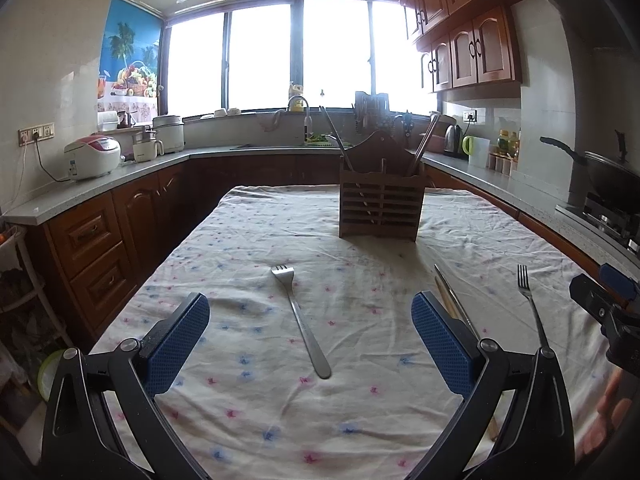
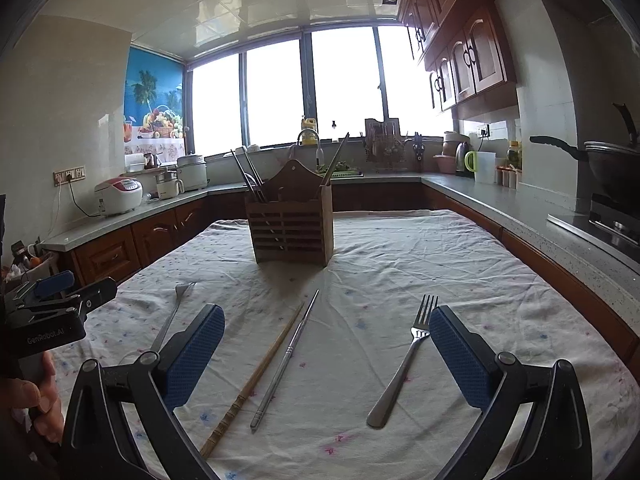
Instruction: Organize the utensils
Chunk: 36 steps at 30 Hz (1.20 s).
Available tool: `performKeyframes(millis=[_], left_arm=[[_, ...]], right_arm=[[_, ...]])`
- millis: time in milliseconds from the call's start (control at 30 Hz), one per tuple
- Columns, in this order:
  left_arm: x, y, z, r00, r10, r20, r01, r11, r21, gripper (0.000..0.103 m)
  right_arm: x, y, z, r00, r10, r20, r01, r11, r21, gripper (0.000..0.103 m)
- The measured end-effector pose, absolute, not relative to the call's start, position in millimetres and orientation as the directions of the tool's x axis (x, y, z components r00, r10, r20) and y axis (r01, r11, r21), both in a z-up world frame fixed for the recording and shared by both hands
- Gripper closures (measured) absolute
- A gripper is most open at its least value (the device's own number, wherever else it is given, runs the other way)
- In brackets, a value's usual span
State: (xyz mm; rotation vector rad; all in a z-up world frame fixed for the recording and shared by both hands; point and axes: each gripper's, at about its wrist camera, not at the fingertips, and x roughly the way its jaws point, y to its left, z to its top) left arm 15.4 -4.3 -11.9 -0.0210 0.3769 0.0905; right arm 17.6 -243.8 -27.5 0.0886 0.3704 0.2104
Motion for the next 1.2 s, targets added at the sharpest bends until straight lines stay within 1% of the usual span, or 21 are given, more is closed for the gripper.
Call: performKeyframes(millis=[1200], left_arm=[[15.8, -4.3, -11.4, 0.925, 0.103, -0.364, -0.103, 0.994, 0.022, 0.0]], right_arm=[[16.8, -245.0, -26.7, 0.914, 0.232, -0.332, -0.204, 0.972, 0.119, 0.0]])
